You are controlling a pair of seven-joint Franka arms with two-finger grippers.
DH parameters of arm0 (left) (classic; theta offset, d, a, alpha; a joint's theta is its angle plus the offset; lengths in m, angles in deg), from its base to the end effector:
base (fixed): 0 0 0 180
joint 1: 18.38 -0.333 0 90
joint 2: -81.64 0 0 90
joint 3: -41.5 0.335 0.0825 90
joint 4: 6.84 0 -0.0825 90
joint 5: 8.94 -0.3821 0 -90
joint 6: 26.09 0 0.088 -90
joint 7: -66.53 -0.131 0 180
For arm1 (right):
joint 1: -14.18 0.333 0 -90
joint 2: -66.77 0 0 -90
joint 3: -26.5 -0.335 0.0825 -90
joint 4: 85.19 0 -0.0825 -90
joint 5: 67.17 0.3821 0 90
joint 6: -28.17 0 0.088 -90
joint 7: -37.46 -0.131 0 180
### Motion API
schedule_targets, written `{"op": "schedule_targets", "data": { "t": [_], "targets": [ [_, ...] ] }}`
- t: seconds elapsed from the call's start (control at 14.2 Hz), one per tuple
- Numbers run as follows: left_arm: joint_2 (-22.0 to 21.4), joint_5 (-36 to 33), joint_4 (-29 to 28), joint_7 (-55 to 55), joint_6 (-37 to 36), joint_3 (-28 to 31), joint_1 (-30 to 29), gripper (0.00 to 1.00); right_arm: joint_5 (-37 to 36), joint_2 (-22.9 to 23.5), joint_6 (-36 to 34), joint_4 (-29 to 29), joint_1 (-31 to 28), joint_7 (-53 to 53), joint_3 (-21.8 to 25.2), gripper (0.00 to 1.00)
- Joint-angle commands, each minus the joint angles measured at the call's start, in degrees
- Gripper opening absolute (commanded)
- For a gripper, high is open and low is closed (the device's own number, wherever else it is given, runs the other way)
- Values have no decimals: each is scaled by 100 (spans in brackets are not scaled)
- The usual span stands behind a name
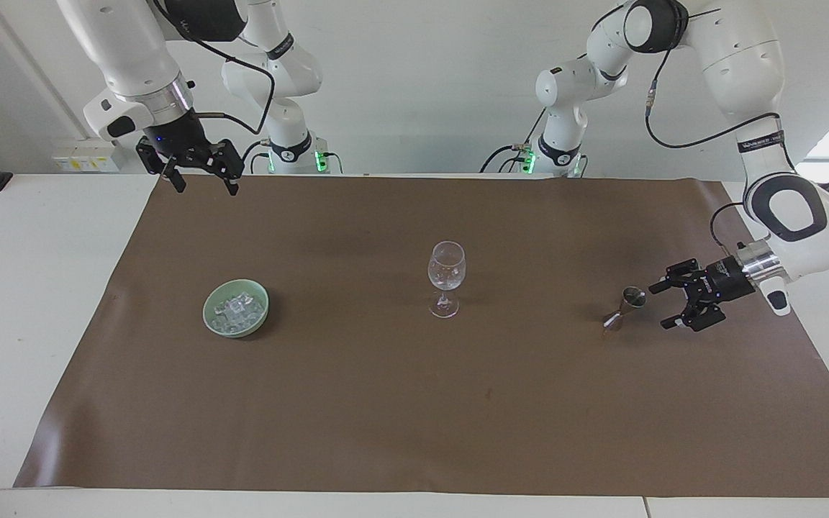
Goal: Pour wine and add ice with both arms
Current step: 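Reach the left gripper down toward the small silver cup, then close the left gripper around the silver cup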
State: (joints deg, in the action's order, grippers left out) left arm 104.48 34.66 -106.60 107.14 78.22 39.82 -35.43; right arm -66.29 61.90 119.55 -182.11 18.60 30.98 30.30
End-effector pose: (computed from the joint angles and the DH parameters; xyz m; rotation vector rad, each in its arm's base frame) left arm 0.6269 0.0988 0.3467 1.9541 1.4823 -0.5824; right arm 0.5250 0.0062 0.6105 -3.1172 0.1598 0.0205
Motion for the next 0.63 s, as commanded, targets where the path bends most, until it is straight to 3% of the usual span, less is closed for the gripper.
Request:
{"op": "schedule_targets", "data": {
  "t": [0.0, 0.56],
  "targets": [
    [-201, 235, -315, 123, 124, -25, -87, 100, 35, -93, 64, -108, 6, 146, 16, 100],
    [-210, 965, -930, 70, 194, -25, -360, 100, 35, -93, 64, -108, 6, 146, 16, 100]
  ]
}}
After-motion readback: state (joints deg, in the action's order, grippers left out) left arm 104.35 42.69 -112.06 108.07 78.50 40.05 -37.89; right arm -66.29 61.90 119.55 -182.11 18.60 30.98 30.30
